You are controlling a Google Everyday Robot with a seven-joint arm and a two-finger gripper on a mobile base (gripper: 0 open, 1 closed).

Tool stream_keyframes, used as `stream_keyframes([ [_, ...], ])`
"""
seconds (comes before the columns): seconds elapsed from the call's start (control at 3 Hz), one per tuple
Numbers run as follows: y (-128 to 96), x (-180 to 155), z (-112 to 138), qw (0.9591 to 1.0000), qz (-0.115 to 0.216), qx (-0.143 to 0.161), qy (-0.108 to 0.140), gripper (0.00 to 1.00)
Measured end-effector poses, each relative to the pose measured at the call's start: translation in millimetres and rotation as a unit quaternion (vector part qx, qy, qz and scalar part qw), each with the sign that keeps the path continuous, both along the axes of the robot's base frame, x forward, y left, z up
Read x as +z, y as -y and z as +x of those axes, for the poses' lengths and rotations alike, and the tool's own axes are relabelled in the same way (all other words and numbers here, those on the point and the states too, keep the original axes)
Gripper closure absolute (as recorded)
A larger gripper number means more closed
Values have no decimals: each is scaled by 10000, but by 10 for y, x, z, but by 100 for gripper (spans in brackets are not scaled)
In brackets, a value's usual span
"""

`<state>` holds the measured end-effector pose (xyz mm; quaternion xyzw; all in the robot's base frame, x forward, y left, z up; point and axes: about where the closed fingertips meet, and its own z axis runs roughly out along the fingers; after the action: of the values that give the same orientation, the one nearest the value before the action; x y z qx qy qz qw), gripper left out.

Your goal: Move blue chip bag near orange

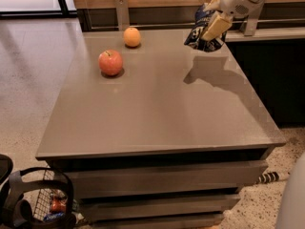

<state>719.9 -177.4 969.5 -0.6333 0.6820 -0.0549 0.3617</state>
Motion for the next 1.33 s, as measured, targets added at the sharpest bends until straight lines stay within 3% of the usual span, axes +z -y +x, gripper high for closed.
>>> stream_keyframes([
  [0.33,-156,-70,403,9986,423,141,279,100],
  [0.67,-341,-249,654,9969,704,175,318,100],
  [1.0,-488,-403,805,9957,867,90,312,100],
  [1.33,-578,-581,936,9952,906,-218,295,100],
])
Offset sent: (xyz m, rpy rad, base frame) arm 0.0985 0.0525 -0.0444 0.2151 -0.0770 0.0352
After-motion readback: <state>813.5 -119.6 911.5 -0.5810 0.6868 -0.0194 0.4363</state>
